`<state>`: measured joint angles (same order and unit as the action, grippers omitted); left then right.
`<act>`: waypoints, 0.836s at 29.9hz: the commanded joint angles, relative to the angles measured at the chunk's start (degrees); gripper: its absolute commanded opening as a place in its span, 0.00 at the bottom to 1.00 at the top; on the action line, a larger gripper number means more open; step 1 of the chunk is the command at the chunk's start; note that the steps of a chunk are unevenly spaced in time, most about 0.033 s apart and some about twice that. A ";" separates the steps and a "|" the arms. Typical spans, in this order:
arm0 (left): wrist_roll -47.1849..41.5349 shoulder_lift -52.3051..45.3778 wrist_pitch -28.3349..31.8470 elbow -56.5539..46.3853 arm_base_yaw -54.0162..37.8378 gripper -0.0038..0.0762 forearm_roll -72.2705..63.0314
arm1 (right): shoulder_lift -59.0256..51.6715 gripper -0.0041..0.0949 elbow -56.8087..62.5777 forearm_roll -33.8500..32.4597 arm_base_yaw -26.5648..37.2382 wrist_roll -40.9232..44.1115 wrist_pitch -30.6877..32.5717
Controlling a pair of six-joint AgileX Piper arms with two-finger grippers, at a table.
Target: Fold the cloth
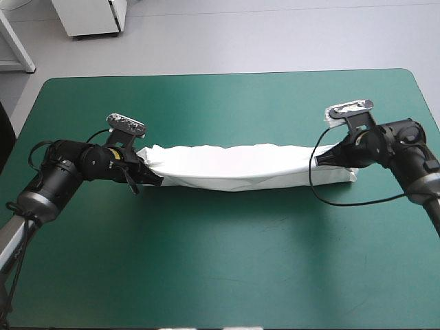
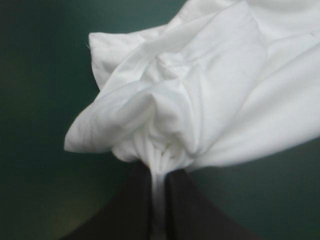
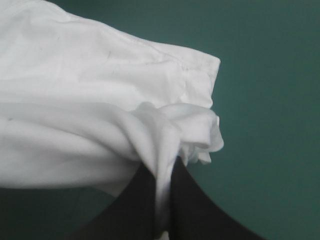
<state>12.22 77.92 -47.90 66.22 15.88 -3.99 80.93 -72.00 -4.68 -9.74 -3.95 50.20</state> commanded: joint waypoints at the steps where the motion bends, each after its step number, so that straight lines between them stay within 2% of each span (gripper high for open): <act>1: -0.81 1.33 7.28 2.07 -0.07 0.02 1.14 | 2.64 0.02 -4.46 -1.13 0.17 0.00 -4.68; 9: -1.37 12.87 11.01 9.15 -0.09 0.02 3.53 | 12.28 0.02 -10.77 -1.36 0.17 0.19 -7.64; 14: -1.14 19.08 10.57 13.05 -0.09 0.02 3.53 | 17.41 0.02 -12.14 -2.52 0.17 0.19 -7.96; 20: -1.14 20.90 8.92 13.66 -0.09 0.02 3.53 | 19.61 0.03 -12.14 -2.81 0.17 -1.56 -6.40; 23: -0.42 20.77 6.82 13.66 -0.09 0.04 3.58 | 19.61 0.12 -12.73 -2.29 0.17 -2.90 -4.43; 25: -0.04 20.77 5.03 13.66 -0.09 0.12 3.44 | 19.61 0.22 -13.92 0.14 0.91 -4.15 -2.14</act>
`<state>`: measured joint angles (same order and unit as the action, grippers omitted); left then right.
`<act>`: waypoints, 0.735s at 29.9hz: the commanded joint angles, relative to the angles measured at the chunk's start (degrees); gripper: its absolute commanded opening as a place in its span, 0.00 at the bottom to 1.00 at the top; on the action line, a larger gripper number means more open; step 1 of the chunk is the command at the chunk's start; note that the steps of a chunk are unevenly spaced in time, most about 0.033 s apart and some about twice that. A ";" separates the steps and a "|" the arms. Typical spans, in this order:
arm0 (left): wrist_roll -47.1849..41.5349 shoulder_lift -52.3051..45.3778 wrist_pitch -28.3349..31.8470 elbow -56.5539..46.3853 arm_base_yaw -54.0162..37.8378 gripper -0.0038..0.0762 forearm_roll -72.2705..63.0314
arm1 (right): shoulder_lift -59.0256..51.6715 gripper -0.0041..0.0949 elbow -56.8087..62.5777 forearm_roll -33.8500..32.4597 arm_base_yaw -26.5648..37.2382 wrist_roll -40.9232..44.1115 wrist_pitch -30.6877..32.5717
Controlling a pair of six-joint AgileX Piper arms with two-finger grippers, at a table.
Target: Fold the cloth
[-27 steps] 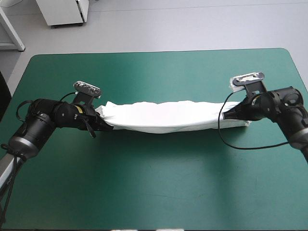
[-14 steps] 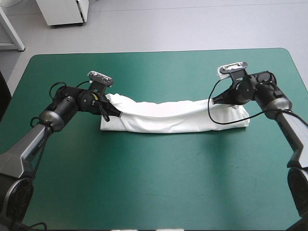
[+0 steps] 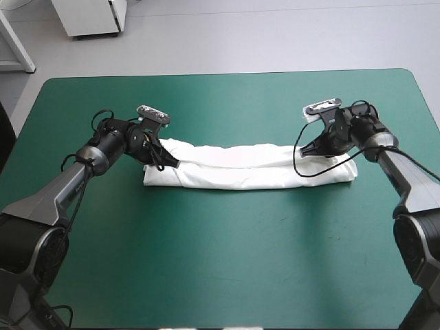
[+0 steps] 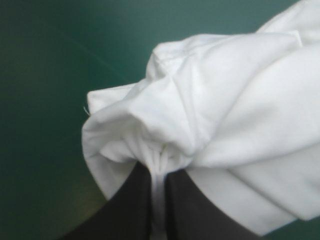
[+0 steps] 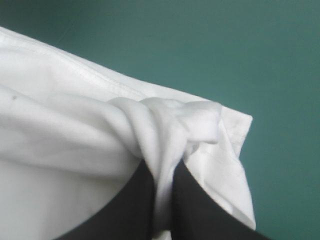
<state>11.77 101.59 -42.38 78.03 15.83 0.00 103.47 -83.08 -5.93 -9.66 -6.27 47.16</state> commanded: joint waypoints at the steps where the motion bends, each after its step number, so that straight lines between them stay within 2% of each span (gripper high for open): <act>1: 0.39 -2.90 -1.34 1.85 -0.04 0.16 -0.54 | -2.92 0.27 -3.49 3.13 1.40 -2.68 1.68; 5: 0.39 -3.27 -6.94 2.92 -0.04 0.43 0.00 | -4.46 0.53 -6.96 8.37 3.42 -4.70 4.59; 7: -0.60 -3.64 -10.91 4.55 -0.04 0.54 1.47 | -6.35 0.59 -7.93 8.73 3.51 -4.70 5.14; 9: -2.46 -4.50 -14.76 6.63 -0.04 0.60 3.69 | -9.16 0.60 -8.39 8.73 3.51 -4.70 5.68; 14: -3.93 -9.12 -22.07 11.98 -0.04 0.61 4.68 | -16.90 0.60 -8.39 8.73 3.51 -4.70 8.20; 18: -0.76 -14.26 -23.10 14.88 -0.04 0.59 -8.42 | -23.59 0.60 -8.39 7.94 3.51 -3.91 9.00; 20: 1.88 -15.99 -22.27 15.17 0.06 0.52 -16.12 | -26.28 0.60 -7.65 5.93 3.51 -2.39 9.00; 22: 5.82 -16.84 -21.37 15.17 0.45 0.37 -23.05 | -29.23 0.60 -5.81 4.92 3.51 -1.45 9.27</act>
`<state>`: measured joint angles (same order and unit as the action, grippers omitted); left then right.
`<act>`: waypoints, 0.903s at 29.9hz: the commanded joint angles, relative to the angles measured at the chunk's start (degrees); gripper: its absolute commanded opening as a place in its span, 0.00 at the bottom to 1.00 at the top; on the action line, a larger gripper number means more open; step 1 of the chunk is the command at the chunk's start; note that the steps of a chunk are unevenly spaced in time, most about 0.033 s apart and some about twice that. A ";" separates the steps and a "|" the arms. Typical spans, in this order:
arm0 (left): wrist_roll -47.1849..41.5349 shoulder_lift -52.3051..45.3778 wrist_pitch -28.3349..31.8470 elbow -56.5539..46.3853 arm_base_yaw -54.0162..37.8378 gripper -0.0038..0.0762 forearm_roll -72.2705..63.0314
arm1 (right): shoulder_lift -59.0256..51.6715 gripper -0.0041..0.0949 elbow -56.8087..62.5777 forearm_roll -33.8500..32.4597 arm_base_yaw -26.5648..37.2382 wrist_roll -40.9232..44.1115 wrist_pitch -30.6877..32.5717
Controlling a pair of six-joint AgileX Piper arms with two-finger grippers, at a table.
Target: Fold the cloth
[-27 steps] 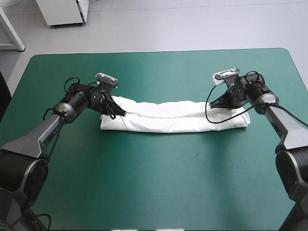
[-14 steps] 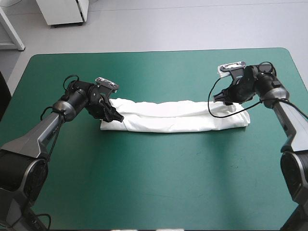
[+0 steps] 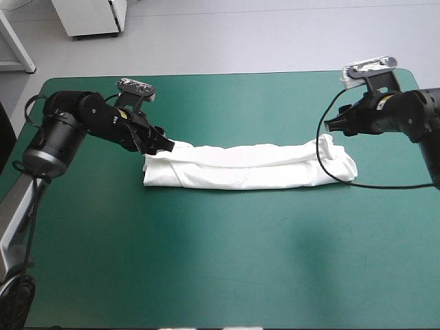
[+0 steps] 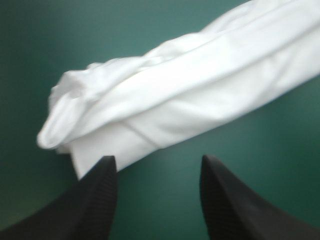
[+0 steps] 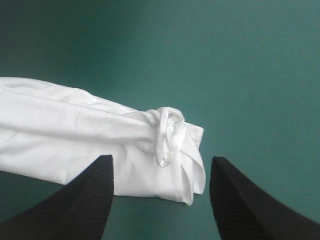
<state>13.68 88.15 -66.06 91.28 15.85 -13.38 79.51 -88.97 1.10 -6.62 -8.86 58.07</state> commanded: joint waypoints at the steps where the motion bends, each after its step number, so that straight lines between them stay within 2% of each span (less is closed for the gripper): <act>1: 5.59 -3.41 2.61 2.01 0.79 0.28 -12.42 | -6.43 0.60 1.36 -3.30 0.47 1.81 -1.62; 2: 7.39 -3.41 2.90 2.01 1.51 0.14 -14.84 | -8.21 0.60 2.81 -4.73 0.47 2.71 -1.62; 3: 9.57 -3.16 3.47 2.01 2.21 0.05 -17.09 | -9.46 0.60 4.39 -6.44 0.47 3.65 -1.62; 4: 11.54 -2.82 4.10 2.01 3.02 0.03 -18.70 | -10.98 0.60 6.03 -7.92 0.47 4.76 -1.62; 11: 15.66 4.82 11.07 2.40 8.04 0.02 -26.22 | -17.18 0.52 13.77 -14.32 0.47 9.28 -1.21; 16: 18.86 13.54 10.18 4.63 8.14 0.02 -31.07 | -15.04 0.51 14.42 -14.55 0.47 9.66 -1.21; 23: 18.87 24.79 5.72 13.48 8.55 0.02 -31.71 | -8.73 0.52 13.97 -15.29 0.47 9.66 -2.44; 27: 18.16 29.49 5.56 17.64 9.83 0.02 -32.11 | -5.63 0.52 12.78 -16.08 0.92 9.92 -2.81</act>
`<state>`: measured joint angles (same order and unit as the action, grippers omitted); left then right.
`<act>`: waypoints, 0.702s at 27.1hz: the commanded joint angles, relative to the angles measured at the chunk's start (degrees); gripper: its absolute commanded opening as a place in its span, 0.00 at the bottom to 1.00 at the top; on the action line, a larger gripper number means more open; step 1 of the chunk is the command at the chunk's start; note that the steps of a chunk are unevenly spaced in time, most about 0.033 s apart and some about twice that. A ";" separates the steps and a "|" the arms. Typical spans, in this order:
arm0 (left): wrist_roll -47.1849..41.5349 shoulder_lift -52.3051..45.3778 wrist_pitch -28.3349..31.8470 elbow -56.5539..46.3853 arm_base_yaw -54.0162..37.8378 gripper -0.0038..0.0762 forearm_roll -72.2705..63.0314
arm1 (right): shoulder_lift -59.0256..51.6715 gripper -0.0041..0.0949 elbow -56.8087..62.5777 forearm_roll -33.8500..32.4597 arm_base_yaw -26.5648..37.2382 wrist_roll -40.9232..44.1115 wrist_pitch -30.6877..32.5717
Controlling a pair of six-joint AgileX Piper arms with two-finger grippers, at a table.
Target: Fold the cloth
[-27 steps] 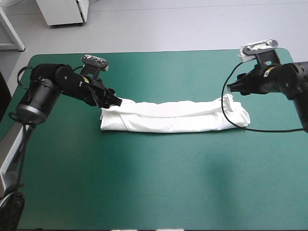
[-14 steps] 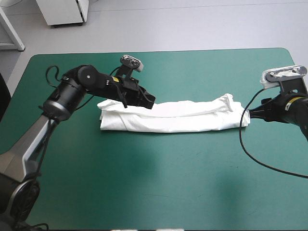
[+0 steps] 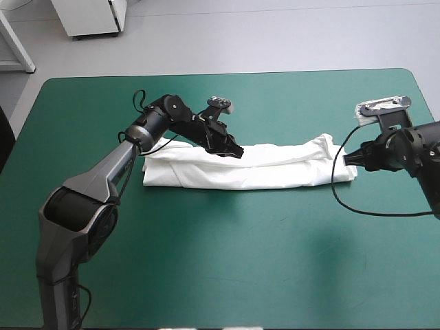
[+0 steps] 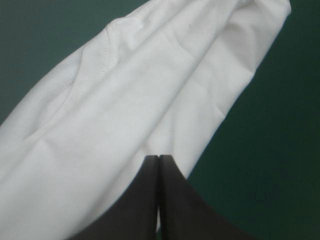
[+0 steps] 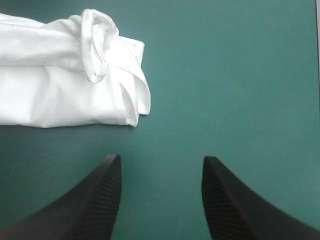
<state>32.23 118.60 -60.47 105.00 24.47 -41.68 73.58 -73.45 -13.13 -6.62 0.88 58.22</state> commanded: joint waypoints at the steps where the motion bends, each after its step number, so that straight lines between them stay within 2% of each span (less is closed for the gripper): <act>1: -0.66 0.08 -0.19 4.47 1.56 0.02 -3.82 | 0.85 0.51 -3.07 -1.75 1.29 0.34 -2.96; 10: -2.86 6.84 0.46 4.88 3.30 0.02 -2.38 | 4.02 0.51 -6.19 6.00 8.19 -0.32 -5.62; 13: -3.40 8.95 0.55 5.11 3.30 0.02 -1.23 | 5.24 0.51 -6.28 14.53 14.35 -2.95 -6.30; 19: -3.39 9.33 -0.23 5.11 3.30 0.02 -1.30 | 9.64 0.52 -6.28 31.57 21.16 -11.71 -4.85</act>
<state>29.18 130.06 -60.87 109.21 27.36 -42.18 82.67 -77.83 11.16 12.10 -6.37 54.70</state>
